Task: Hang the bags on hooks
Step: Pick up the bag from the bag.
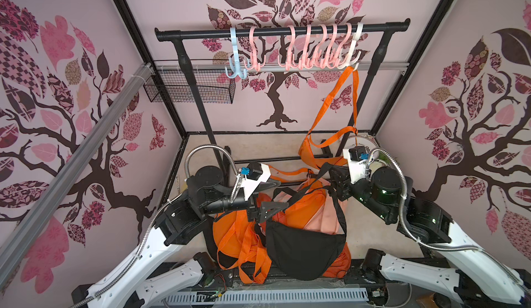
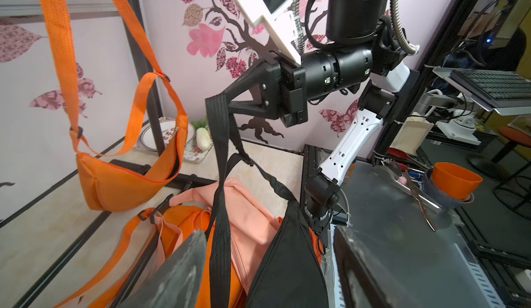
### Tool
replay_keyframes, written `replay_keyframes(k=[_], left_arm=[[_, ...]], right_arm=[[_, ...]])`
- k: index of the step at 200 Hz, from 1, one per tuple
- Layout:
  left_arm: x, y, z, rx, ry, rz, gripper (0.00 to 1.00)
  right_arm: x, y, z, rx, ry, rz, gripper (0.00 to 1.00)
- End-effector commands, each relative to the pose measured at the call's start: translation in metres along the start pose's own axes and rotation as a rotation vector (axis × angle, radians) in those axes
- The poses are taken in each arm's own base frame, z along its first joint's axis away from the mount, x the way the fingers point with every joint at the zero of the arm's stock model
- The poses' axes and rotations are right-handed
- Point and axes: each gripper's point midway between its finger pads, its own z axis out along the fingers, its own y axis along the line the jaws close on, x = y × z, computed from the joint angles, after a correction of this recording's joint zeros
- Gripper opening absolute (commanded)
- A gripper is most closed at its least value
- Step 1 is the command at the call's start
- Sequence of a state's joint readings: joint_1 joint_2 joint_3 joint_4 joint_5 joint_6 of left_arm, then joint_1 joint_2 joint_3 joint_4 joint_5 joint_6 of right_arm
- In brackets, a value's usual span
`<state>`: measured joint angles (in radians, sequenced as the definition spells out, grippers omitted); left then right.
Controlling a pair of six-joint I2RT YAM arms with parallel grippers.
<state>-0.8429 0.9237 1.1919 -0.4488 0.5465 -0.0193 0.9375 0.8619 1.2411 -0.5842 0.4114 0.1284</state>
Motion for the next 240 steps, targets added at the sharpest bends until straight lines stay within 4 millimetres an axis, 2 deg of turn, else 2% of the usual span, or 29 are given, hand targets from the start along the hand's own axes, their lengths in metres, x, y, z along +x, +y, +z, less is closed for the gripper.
replay_keyframes(k=[1, 53, 91, 150, 186, 196, 207, 216, 229, 240], left_arm=[[0.005, 0.002, 0.022, 0.042, 0.029, -0.009, 0.72], [0.045, 0.044, 0.059, -0.067, 0.141, -0.025, 0.71], [0.064, 0.05, 0.077, -0.043, 0.188, -0.063, 0.63], [0.08, 0.052, 0.087, -0.019, 0.236, -0.099, 0.33], [0.085, 0.052, 0.084, -0.03, 0.257, -0.106, 0.04], [0.086, 0.053, 0.081, -0.049, 0.26, -0.107, 0.0], [0.08, 0.061, 0.077, -0.108, 0.245, -0.101, 0.0], [0.063, 0.068, 0.072, -0.16, 0.208, -0.088, 0.0], [0.031, 0.081, 0.066, -0.24, 0.142, -0.084, 0.0], [-0.006, 0.088, 0.061, -0.278, 0.082, -0.077, 0.0]], right_arm=[[-0.003, -0.002, -0.006, 0.004, 0.014, -0.023, 0.0], [-0.018, 0.001, -0.016, -0.027, -0.012, -0.015, 0.0], [-0.025, 0.0, -0.021, -0.032, -0.026, -0.015, 0.0], [-0.03, -0.001, -0.023, -0.028, -0.04, -0.017, 0.0], [-0.035, -0.007, -0.026, 0.004, -0.052, -0.023, 0.0], [-0.036, -0.011, -0.027, 0.023, -0.058, -0.026, 0.0], [-0.037, -0.015, -0.027, 0.049, -0.064, -0.037, 0.0], [-0.041, -0.018, -0.026, 0.073, -0.074, -0.046, 0.0], [-0.05, -0.015, -0.022, 0.066, -0.08, -0.05, 0.0], [-0.065, -0.011, -0.02, 0.042, -0.099, -0.039, 0.0]])
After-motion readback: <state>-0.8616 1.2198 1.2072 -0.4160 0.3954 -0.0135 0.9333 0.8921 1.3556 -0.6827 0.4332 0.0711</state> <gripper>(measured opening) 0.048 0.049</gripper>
